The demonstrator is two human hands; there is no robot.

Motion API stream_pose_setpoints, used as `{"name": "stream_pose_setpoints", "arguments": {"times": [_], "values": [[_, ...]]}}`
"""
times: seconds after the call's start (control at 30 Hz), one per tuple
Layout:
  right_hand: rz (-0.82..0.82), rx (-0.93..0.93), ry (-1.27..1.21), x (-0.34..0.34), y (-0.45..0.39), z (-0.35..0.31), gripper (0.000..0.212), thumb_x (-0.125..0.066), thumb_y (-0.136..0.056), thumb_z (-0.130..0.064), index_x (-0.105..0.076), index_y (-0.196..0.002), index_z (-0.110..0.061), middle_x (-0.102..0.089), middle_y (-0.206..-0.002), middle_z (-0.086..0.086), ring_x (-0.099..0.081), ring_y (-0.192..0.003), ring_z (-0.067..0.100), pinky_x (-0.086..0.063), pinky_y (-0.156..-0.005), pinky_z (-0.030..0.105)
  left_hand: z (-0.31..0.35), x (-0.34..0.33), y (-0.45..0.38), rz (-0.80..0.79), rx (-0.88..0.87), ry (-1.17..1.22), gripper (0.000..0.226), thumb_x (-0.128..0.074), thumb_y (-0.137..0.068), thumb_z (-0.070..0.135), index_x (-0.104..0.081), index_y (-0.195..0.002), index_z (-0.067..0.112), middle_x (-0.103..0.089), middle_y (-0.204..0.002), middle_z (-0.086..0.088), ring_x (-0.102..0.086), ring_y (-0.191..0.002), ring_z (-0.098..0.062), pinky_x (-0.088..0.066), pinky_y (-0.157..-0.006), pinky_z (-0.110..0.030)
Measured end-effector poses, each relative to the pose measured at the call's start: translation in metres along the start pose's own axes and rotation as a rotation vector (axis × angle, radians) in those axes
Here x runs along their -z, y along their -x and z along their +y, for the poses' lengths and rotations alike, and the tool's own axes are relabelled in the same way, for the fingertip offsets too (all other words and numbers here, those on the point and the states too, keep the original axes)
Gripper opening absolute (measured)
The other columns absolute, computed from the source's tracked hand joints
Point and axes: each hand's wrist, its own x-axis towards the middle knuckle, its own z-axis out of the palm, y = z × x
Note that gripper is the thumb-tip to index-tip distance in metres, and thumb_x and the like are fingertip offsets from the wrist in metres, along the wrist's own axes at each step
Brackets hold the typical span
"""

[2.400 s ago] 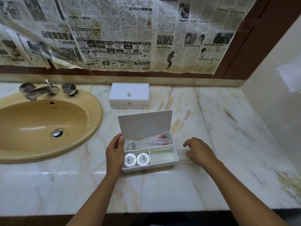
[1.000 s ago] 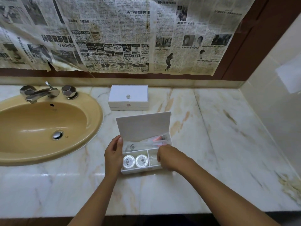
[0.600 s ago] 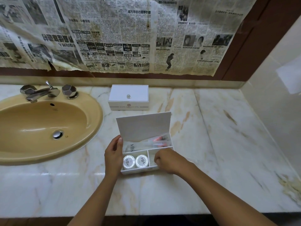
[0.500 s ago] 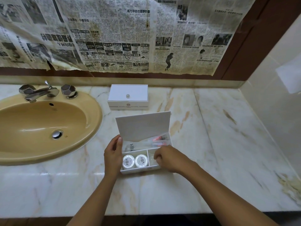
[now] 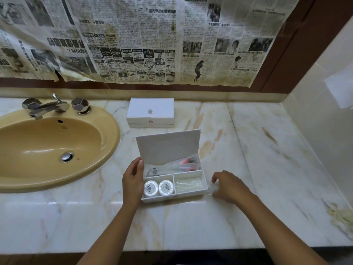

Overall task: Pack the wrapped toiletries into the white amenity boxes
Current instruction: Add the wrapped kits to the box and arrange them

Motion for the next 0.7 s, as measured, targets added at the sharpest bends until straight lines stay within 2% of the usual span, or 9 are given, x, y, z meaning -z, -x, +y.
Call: {"name": "stream_pose_setpoints", "arguments": {"times": [0.07, 0.2, 0.3, 0.37, 0.47, 0.57, 0.7], "values": [[-0.047, -0.013, 0.009, -0.006, 0.0, 0.002, 0.037, -0.069, -0.079, -0.019, -0.057, -0.114, -0.025, -0.053, -0.113, -0.002, -0.053, -0.089, 0.016, -0.039, -0.071, 0.022, 0.001, 0.0, 0.001, -0.003, 0.002, 0.001, 0.023, -0.052, -0.099, 0.02, -0.065, -0.116, 0.011, -0.065, -0.109, 0.006, -0.057, -0.094, 0.013, -0.037, -0.076, 0.004], [-0.012, -0.009, -0.011, -0.01, -0.001, 0.003, 0.029, -0.056, -0.081, -0.003, -0.059, -0.104, -0.019, -0.058, -0.107, 0.001, -0.054, -0.085, 0.018, -0.039, -0.065, 0.023, 0.003, -0.001, 0.002, -0.008, -0.005, -0.01, 0.017, -0.052, -0.099, 0.018, -0.065, -0.111, 0.016, -0.065, -0.104, 0.008, -0.055, -0.088, 0.023, -0.038, -0.075, 0.004], [0.02, -0.028, -0.035, -0.007, -0.002, 0.004, 0.024, -0.048, -0.078, 0.001, -0.06, -0.09, -0.016, -0.059, -0.093, 0.002, -0.053, -0.077, 0.021, -0.034, -0.053, 0.022, 0.002, 0.0, 0.002, -0.002, -0.01, -0.014, 0.02, -0.052, -0.099, 0.019, -0.066, -0.113, 0.014, -0.066, -0.108, 0.006, -0.059, -0.093, 0.011, -0.039, -0.076, 0.003], [0.034, -0.043, -0.026, -0.005, -0.003, 0.005, 0.02, -0.046, -0.077, 0.0, -0.054, -0.074, -0.018, -0.056, -0.082, 0.002, -0.053, -0.071, 0.022, -0.03, -0.048, 0.021, 0.002, 0.0, 0.002, 0.005, -0.012, -0.018, 0.024, -0.052, -0.099, 0.02, -0.065, -0.117, 0.011, -0.065, -0.11, 0.006, -0.058, -0.096, 0.003, -0.038, -0.076, 0.004], [0.05, -0.05, -0.026, -0.005, -0.003, 0.004, 0.031, -0.049, -0.084, -0.009, -0.04, -0.056, -0.019, -0.048, -0.064, 0.001, -0.048, -0.061, 0.022, -0.027, -0.046, 0.023, 0.001, 0.0, 0.001, 0.004, -0.017, -0.016, 0.025, -0.052, -0.099, 0.021, -0.065, -0.118, 0.01, -0.065, -0.111, 0.005, -0.058, -0.101, -0.004, -0.038, -0.077, 0.004], [0.037, -0.058, -0.033, -0.002, -0.002, 0.002, 0.042, -0.052, -0.09, -0.021, -0.036, -0.052, -0.019, -0.039, -0.056, -0.002, -0.04, -0.055, 0.019, -0.025, -0.045, 0.023, 0.0, 0.0, 0.001, 0.004, -0.011, -0.013, 0.028, -0.053, -0.099, 0.022, -0.064, -0.121, 0.01, -0.065, -0.114, 0.005, -0.057, -0.107, -0.007, -0.038, -0.077, 0.004], [0.02, -0.069, -0.071, 0.0, -0.001, 0.002, 0.043, -0.055, -0.091, -0.024, -0.039, -0.051, -0.019, -0.04, -0.055, -0.001, -0.037, -0.051, 0.015, -0.025, -0.046, 0.025, -0.001, 0.0, 0.0, 0.004, -0.01, -0.005, 0.026, -0.053, -0.099, 0.022, -0.065, -0.119, 0.011, -0.065, -0.114, 0.004, -0.058, -0.108, -0.007, -0.038, -0.079, 0.004]]}}
